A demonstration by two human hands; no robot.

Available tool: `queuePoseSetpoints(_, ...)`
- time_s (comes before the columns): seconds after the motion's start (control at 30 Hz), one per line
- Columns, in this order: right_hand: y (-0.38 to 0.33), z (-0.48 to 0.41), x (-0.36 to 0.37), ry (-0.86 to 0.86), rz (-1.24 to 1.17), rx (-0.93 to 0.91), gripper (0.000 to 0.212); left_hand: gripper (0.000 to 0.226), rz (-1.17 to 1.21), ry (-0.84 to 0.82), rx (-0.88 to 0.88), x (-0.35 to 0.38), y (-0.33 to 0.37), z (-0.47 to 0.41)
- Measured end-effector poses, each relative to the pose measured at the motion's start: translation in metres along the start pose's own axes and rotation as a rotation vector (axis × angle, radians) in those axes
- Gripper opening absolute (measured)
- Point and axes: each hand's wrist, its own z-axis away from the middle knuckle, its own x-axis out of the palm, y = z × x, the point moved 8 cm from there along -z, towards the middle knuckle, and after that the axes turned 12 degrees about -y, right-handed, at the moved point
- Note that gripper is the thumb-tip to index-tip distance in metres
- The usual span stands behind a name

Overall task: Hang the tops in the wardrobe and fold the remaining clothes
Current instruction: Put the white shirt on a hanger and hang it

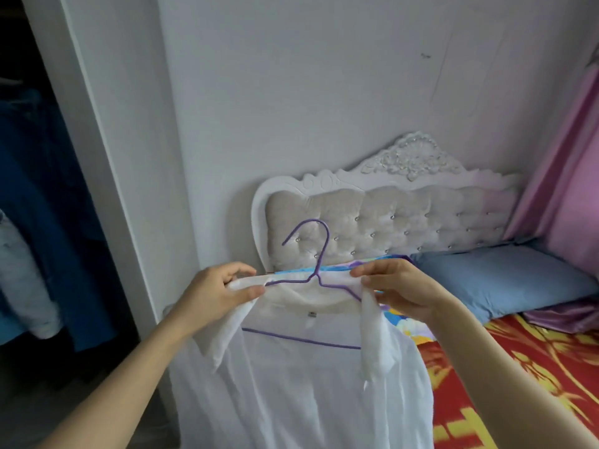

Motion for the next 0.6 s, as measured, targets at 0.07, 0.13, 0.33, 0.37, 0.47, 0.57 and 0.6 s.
queuePoseSetpoints(0.07,0.004,-0.006,0.002,-0.009,-0.154,0.048,0.038,0.027,-0.017,0.067,0.032,-0.019,-0.002,0.009)
queuePoseSetpoints(0.13,0.008,-0.017,0.017,-0.044,-0.13,0.112,0.03,0.036,0.01,0.096,0.054,-0.038,-0.007,0.022)
queuePoseSetpoints(0.33,-0.008,-0.069,0.091,-0.134,0.457,0.17,0.019,0.044,0.005,0.195,-0.014,-0.108,-0.045,0.07)
queuePoseSetpoints(0.37,-0.018,-0.08,0.101,-0.057,0.583,0.099,0.022,0.046,0.008,0.206,-0.037,-0.124,-0.053,0.084)
queuePoseSetpoints(0.47,-0.052,-0.076,0.131,0.115,0.694,-0.249,0.022,0.043,0.011,0.221,-0.068,-0.156,-0.068,0.113)
queuePoseSetpoints(0.57,-0.052,-0.078,0.217,-0.232,0.888,-0.364,0.018,0.006,0.105,0.292,-0.122,-0.195,-0.085,0.148)
queuePoseSetpoints(0.6,-0.043,-0.082,0.239,-0.311,0.993,-0.344,0.02,0.014,0.107,0.309,-0.135,-0.205,-0.092,0.159)
